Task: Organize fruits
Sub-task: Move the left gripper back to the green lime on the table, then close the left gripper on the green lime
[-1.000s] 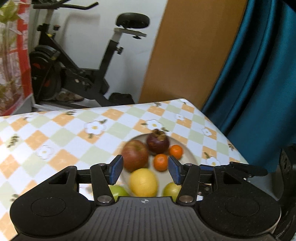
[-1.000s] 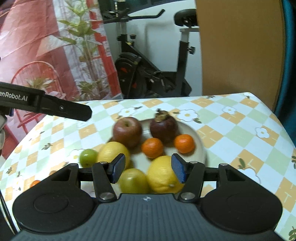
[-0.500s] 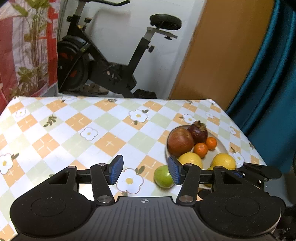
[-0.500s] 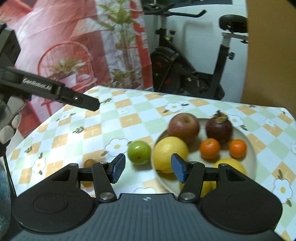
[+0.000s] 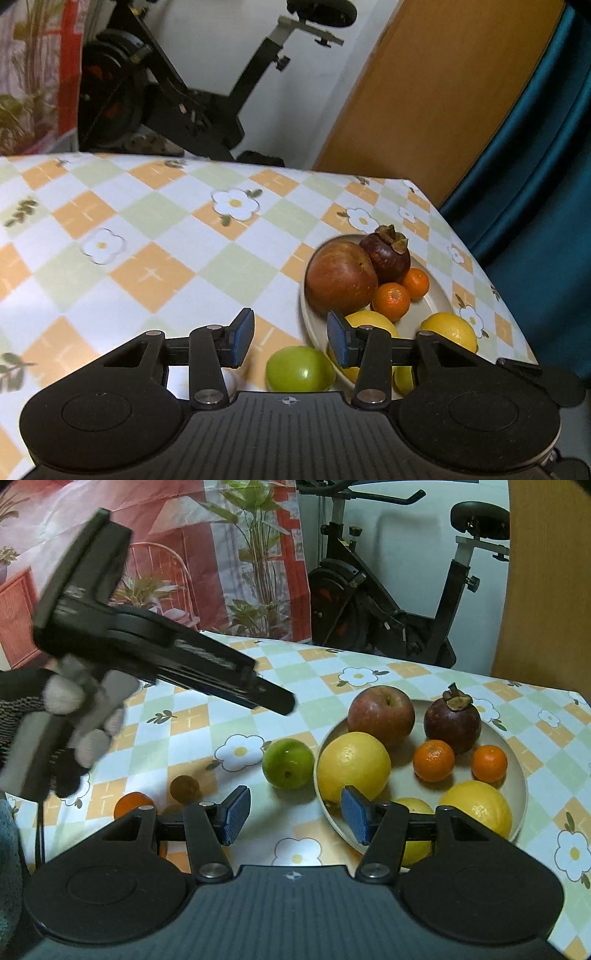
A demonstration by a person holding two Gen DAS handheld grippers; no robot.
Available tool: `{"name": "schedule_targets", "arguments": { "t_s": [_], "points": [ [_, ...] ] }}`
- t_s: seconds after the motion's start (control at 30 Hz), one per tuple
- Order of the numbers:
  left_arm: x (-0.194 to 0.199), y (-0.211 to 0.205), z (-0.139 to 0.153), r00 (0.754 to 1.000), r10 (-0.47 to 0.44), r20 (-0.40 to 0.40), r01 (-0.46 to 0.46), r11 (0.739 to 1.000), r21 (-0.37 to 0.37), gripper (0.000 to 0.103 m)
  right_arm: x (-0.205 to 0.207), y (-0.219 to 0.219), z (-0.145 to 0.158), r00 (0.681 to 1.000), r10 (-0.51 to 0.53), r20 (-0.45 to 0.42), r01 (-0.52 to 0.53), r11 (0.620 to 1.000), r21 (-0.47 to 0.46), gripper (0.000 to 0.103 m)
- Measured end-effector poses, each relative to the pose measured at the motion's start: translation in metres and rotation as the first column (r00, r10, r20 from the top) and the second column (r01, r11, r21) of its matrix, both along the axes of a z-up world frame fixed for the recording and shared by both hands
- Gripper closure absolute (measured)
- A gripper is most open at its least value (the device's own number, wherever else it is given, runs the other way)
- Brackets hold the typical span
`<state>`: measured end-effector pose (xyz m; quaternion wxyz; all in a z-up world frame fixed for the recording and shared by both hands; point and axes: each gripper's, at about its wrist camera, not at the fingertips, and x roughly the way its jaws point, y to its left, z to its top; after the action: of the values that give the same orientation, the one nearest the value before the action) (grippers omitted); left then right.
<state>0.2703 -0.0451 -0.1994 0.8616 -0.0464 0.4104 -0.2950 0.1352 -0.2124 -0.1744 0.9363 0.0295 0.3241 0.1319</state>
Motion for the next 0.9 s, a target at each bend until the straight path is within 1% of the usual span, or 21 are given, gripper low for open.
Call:
{"name": "schedule_targets", "arguments": {
  "t_s": [0.13,0.2,0.3,0.4,0.47,0.57,0.77,0.9],
  "points": [
    [0.008,-0.005,-0.013,0.999,-0.022,-0.047,0.021,1.000,-0.020,0.058,0.001,-0.003,-0.002,1.000,-0.004,-0.007,0.004,1.000,0.002,0.044],
    [0.008,-0.006,-0.017,0.997,-0.039,-0.059,0.038,0.999,-0.017,0.058,0.001,-0.004,-0.003,1.000,-0.003,-0.011,0.003,1.000,0.001,0.044],
    [0.005,-0.004,-0.021,0.994,-0.067,-0.087,0.064,0.997,-0.030,0.058,0.002,-0.005,-0.005,1.000,-0.004,-0.016,0.004,1.000,0.004,0.044],
    [-0.001,0.001,-0.021,0.993,-0.083,-0.089,0.080,0.996,-0.028,0.058,0.003,-0.003,-0.006,1.000,0.001,-0.021,-0.001,1.000,0.007,0.044],
    [-0.003,0.005,-0.019,0.991,-0.095,-0.098,0.091,0.995,-0.041,0.058,0.002,-0.001,-0.008,1.000,0.008,-0.025,-0.007,1.000,0.007,0.044],
    [-0.009,0.009,-0.016,0.986,-0.129,-0.101,0.125,0.991,-0.046,0.058,0.001,0.002,-0.011,0.999,0.018,-0.031,-0.018,1.000,0.006,0.044],
    [-0.027,0.013,-0.006,0.973,-0.209,-0.095,0.206,0.977,-0.047,0.058,0.001,0.008,-0.014,0.998,0.033,-0.045,-0.032,0.999,0.014,0.044],
    [-0.033,0.012,-0.004,0.965,-0.239,-0.104,0.234,0.970,-0.062,0.058,0.007,0.014,-0.017,0.997,0.044,-0.055,-0.043,0.999,0.015,0.044]
  ]
}}
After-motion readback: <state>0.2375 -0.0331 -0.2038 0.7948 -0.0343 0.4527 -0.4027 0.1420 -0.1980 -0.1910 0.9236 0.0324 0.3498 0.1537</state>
